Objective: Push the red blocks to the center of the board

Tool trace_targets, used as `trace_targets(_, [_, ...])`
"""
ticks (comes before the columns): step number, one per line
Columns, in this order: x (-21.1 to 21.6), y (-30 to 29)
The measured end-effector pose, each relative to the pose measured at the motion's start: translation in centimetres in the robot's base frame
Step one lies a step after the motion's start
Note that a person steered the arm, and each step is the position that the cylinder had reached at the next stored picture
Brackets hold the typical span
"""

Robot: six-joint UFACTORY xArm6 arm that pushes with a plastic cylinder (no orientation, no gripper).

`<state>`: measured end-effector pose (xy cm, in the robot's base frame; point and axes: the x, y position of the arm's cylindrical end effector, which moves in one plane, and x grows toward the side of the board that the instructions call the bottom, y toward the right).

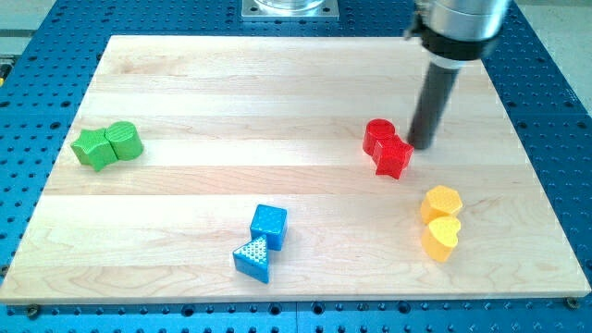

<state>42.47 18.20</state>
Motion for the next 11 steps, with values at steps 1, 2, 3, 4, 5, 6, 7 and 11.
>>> trace_targets(1, [2.8,0.0])
trace_targets(2, [5.3,-4.2])
trace_targets(3, [5.0,-9.2])
trace_targets(4, [1.5,-4.2])
trace_targets(5, [0.7,-5.8])
trace_targets(6, [1.2,-6.9])
trace_targets(7, [1.4,-11.1])
trace_targets(11, [-2.3,-4.8])
